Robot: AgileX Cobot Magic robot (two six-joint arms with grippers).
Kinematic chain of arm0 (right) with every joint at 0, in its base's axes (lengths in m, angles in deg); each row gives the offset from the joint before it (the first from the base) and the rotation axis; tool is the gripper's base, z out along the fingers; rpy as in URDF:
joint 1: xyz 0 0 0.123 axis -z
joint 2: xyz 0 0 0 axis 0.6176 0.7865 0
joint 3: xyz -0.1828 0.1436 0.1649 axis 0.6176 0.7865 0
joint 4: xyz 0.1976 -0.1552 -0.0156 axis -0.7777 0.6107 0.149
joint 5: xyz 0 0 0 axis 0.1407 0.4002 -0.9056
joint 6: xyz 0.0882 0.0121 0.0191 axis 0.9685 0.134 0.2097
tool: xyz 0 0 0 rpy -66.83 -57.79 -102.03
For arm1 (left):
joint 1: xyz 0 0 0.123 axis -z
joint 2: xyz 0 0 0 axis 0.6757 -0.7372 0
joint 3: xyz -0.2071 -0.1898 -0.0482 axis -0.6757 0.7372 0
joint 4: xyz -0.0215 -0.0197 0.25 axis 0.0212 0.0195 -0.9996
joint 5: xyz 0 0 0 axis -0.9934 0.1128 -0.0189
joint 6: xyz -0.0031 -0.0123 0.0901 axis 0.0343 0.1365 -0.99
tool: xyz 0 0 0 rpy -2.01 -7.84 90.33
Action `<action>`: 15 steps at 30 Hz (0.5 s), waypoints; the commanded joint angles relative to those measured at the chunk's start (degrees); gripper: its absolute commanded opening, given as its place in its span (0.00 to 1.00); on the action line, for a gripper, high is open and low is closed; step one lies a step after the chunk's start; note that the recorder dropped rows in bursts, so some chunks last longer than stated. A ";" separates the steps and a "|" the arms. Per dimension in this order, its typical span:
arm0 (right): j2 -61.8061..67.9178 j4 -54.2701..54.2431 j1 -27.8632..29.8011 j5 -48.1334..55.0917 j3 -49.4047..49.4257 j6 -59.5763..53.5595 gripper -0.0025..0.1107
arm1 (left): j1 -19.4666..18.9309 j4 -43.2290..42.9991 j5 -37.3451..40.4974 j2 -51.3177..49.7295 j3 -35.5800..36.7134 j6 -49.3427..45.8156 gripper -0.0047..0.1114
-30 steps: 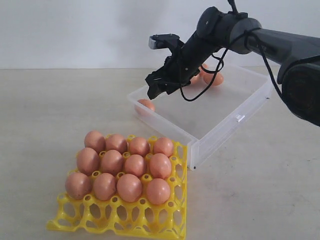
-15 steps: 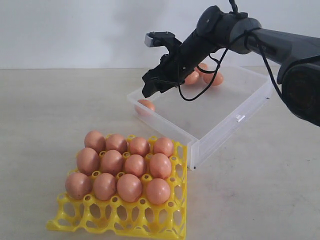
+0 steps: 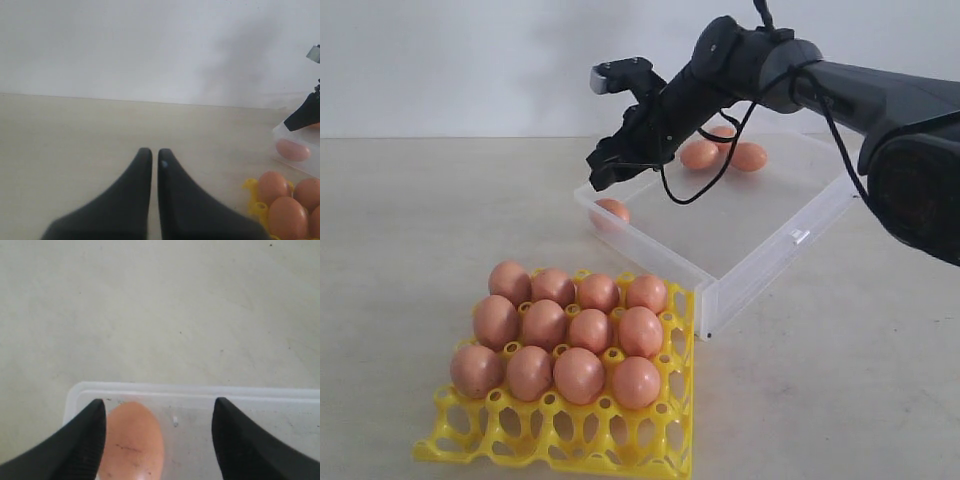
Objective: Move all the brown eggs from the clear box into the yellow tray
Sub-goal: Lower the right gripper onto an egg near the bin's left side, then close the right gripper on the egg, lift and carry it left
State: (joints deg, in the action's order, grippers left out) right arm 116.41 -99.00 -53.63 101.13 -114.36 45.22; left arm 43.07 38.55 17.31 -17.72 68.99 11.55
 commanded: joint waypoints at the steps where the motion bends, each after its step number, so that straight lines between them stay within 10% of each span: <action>1: -0.39 3.82 -0.51 -0.95 -0.32 0.87 0.50 | -0.32 0.05 -0.26 0.20 0.15 -0.03 0.08; 15: 4.92 4.79 -0.52 0.26 -0.32 1.00 0.48 | -0.32 0.05 -0.26 0.20 0.15 -0.03 0.08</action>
State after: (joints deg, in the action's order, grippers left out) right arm 120.80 -94.97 -54.28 101.11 -114.60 46.34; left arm 43.07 38.55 17.31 -17.72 68.99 11.55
